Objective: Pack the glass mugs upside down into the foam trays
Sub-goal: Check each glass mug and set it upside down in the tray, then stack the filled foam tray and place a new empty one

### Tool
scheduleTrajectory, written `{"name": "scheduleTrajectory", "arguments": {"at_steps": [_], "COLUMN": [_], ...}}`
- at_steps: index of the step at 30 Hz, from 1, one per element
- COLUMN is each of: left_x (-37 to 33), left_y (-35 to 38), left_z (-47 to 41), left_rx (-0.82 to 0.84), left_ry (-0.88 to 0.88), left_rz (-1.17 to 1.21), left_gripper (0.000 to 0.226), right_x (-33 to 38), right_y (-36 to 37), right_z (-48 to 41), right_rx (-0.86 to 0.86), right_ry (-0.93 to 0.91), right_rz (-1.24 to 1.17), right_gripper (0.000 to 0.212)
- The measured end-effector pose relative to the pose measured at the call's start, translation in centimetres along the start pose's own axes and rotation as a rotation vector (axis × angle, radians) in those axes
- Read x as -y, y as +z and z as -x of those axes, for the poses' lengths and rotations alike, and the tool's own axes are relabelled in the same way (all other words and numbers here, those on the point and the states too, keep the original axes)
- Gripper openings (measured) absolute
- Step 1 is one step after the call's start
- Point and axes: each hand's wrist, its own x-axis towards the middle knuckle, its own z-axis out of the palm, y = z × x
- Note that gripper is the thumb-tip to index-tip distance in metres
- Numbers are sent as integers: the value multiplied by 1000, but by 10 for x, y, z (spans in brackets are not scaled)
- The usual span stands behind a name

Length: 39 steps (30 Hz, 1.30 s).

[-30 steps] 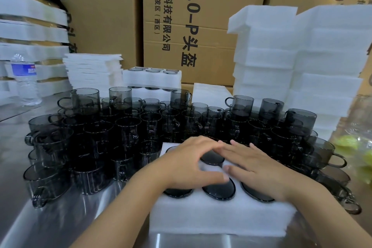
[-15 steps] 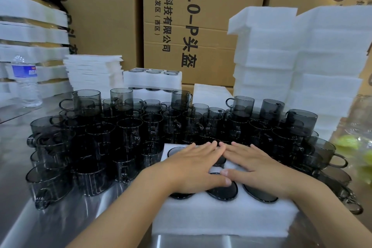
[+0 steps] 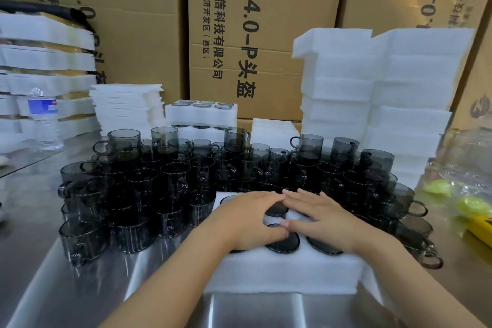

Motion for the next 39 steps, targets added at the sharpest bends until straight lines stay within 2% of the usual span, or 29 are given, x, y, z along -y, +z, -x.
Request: {"name": "scheduleTrajectory", "arguments": {"at_steps": [2,4,6,9,11,13,15,16,18,20,21,23,27,32,36,39], "left_x": [-6,-9,-6,-1,7,14,16,16,12,6,4,-1,-8,6,38,68], "left_y": [-5,-9,-7,-4,2,5,4,4,3,-1,-4,-16,-70,-163,-226,-249], "left_z": [8,16,30,65,91,111,122,124,124,121,121,121,113,65,15,-21], "left_rx": [-66,-144,-210,-279,-255,-141,-6,22,-20,-85,-92,-97,-242,-351,-325,-264], "left_ry": [-32,-79,-156,-292,-351,-367,-332,-296,-246,-235,-231,-209,-147,-196,-270,-343], "left_rz": [-60,-178,-142,79,72,87,127,114,93,38,3,-98,-253,-480,-696,-890], "left_gripper": [47,44,50,54,72,87,92,90,69,47,43,43,47,33,48,56], "right_x": [5,8,9,12,14,18,22,24,30,34,35,38,52,74,86,91], "right_y": [0,2,5,11,16,18,18,18,17,16,13,2,-37,-91,-125,-146], "right_z": [6,15,31,63,84,98,102,100,98,99,100,105,101,43,-24,-82], "right_rx": [-49,-137,-216,-254,-188,-116,-117,-147,-248,-314,-326,-368,-575,-740,-783,-711], "right_ry": [41,109,168,202,193,162,143,143,151,172,188,194,49,-21,-24,16], "right_rz": [-69,-89,-116,-234,-221,-137,-57,-24,31,56,72,66,26,99,139,137], "right_gripper": [47,48,58,69,76,78,69,57,32,23,23,30,45,23,33,35]}}
